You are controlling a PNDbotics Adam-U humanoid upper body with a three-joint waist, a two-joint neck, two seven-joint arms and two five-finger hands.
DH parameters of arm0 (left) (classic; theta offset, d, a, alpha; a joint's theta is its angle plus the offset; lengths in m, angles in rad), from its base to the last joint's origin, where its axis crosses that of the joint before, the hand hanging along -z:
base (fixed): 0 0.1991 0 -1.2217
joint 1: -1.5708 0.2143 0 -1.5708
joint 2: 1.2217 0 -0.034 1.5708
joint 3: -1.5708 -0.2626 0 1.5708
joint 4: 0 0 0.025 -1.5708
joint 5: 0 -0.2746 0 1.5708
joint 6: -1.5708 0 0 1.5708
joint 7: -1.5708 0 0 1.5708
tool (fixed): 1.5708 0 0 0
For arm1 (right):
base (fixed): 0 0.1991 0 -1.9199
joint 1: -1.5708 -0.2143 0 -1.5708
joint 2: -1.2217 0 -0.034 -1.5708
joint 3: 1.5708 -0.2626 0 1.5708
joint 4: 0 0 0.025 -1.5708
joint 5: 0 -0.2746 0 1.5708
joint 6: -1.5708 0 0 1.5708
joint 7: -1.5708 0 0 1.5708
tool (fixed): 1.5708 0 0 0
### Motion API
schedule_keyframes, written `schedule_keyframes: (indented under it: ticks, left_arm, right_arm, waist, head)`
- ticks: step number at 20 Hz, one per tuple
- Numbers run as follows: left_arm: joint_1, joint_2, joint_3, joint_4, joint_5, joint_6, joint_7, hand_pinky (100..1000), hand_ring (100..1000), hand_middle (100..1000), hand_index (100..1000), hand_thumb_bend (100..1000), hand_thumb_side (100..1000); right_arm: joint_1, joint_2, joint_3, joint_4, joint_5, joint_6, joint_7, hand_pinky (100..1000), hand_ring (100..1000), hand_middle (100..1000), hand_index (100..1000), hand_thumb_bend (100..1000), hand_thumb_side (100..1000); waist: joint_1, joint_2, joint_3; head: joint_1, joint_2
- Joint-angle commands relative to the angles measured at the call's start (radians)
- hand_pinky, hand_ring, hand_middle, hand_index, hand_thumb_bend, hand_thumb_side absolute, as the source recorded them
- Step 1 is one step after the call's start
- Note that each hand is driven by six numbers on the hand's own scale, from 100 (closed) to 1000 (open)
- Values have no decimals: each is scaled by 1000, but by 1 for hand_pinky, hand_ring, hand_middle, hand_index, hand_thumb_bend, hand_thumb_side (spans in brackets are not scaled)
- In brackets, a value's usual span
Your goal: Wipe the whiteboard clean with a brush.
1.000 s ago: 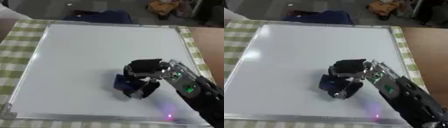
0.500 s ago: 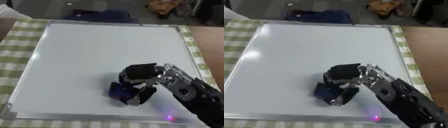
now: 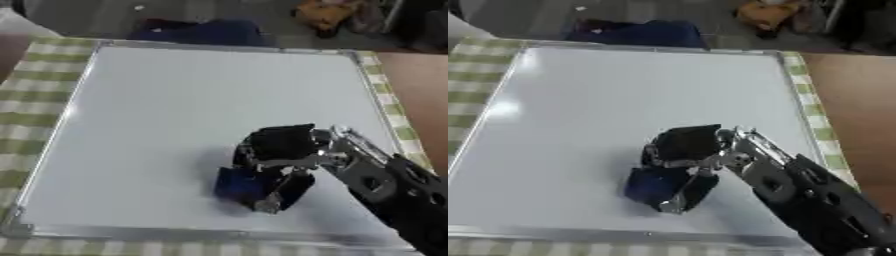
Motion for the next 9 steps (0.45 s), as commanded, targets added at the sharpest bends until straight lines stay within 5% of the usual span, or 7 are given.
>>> schedule_keyframes:
  ticks: [1,9]
  left_arm:
    - [-12,15,3,-19,2,0,-1,453,526,523,531,142,934]
    - [-8,18,9,-19,-1,-5,7,455,527,524,533,149,926]
  right_arm:
    - [-10,-31,-38,-42,3,-331,328,428,591,469,100,100,559]
    - [-2,-31,-155,-154,-99,-331,327,424,609,522,100,100,619]
  waist:
    - [4,-19,-1]
    - [6,-25,-11]
  head:
    - [3,-1]
    - [13,1]
